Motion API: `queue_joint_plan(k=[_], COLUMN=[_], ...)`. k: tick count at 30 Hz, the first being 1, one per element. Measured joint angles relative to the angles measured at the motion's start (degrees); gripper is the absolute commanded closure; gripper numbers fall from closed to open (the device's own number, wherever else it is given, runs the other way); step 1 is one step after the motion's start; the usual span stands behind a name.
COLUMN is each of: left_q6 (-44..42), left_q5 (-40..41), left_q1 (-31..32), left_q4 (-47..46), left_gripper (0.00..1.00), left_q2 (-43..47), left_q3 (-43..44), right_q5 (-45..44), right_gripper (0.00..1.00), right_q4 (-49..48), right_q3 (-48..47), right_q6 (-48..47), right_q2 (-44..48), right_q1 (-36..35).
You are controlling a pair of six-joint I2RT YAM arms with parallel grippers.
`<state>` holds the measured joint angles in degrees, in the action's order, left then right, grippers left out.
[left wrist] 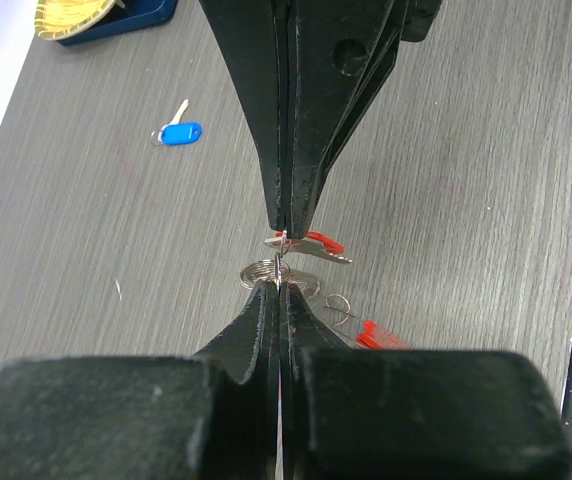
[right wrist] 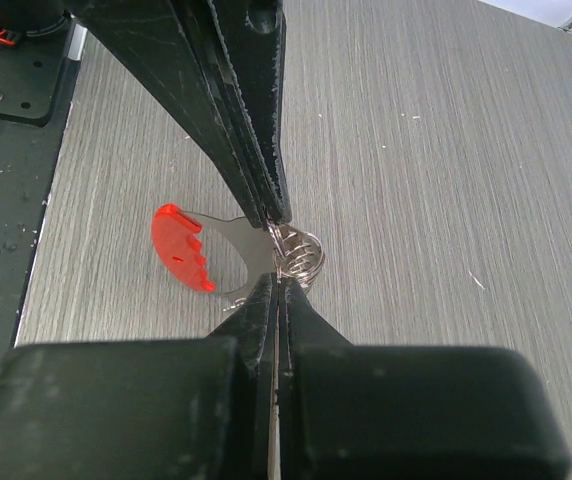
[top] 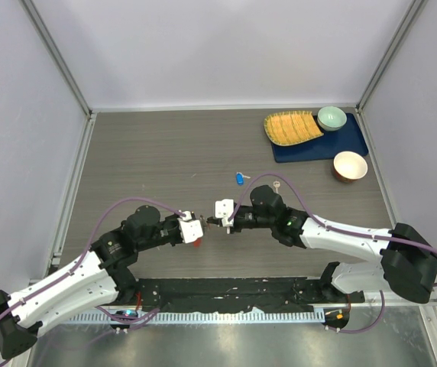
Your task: Put the keys on the keyring
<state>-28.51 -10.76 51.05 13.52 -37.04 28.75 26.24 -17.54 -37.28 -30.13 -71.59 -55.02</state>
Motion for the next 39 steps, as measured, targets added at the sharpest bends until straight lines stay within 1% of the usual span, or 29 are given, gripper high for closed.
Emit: queue_joint_plan(k=[21,26,31,39], left_q6=[0.0,0.0,0.0,0.0], left_q5=[-1.3,-1.0,-0.3,-0.5], left_q1=[0.0,0.0,0.0,0.0], left_q4=[0.0,0.0,0.0,0.0], left_gripper=[1.0,1.0,1.0,1.0], left_q2=[-0.7,-0.7,-0.2,-0.2], left_q3=[0.1,0.2,0.2,0.2], right_q5=[-0.4,-1.3,-3.7,-4.7], right_gripper=[0.99,0.99,0.99,0.99], right_q4=[0.0,0.5,3.4,3.9], right_q3=[0.0,0.0,0.0,0.0], right_q6=[-1.3,-2.5,-4.0,-4.7], right_q2=[0.9,1.6,2.3,3.5], right_q1=[-1.1,-1.3,-1.3,-1.3])
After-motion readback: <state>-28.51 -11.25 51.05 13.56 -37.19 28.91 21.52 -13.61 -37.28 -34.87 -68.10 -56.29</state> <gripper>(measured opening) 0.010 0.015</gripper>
